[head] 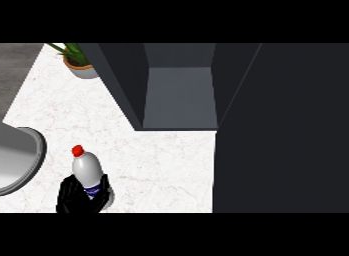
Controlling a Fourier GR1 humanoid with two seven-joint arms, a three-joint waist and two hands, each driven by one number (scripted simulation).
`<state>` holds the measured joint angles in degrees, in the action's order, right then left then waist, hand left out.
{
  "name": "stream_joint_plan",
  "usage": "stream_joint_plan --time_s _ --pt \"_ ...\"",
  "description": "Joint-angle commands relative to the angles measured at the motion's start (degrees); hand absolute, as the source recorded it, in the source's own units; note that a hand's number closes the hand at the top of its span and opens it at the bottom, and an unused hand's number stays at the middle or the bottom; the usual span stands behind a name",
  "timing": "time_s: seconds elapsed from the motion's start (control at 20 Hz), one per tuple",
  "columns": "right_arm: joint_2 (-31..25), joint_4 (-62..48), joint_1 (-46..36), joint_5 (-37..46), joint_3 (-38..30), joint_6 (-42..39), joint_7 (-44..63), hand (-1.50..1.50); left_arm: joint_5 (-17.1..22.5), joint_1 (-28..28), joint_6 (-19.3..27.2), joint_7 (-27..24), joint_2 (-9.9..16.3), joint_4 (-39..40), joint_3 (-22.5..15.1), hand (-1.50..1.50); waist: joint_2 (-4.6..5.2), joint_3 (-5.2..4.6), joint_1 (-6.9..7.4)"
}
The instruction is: Pick up the bottled water, place it into the cabinet and close the cabinet
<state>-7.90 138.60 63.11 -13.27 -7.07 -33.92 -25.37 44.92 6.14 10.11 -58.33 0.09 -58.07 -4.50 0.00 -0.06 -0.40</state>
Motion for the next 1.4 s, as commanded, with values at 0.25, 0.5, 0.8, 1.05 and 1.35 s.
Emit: stream_joint_plan --time_s 0.25,0.5,0.8,1.05,1.35 --pt "-0.85 2.75 -0.93 -1.98 -0.32 -1.57 -0.82 -1.5 -6.36 -10.87 -12.69 11.25 9.72 5.82 -8.39 1.5 0.2 -0.09 -2.13" --pt "-2.3 6.85 1.21 -7.69 -3.56 -1.41 2.59 -1.5 -7.43 -15.18 -16.72 5.98 8.86 9.68 -6.21 1.5 0.14 -0.04 -0.53" --pt "0.76 7.87 -1.28 -4.26 -0.92 1.46 4.64 -1.5 -9.39 -14.14 -11.21 13.63 8.34 -1.98 -9.89 1.5 -0.08 0.05 0.31" --pt "-0.62 6.78 -0.05 -5.84 -2.95 -1.08 2.66 -1.5 -11.0 -15.07 -7.42 21.01 8.6 -11.57 -13.03 1.5 -0.19 0.07 0.14" --pt "-0.45 6.89 0.95 -8.51 -5.01 -0.89 2.31 -1.5 -16.43 -13.08 3.78 27.54 3.33 -25.11 -21.12 1.5 -0.34 0.08 0.16"
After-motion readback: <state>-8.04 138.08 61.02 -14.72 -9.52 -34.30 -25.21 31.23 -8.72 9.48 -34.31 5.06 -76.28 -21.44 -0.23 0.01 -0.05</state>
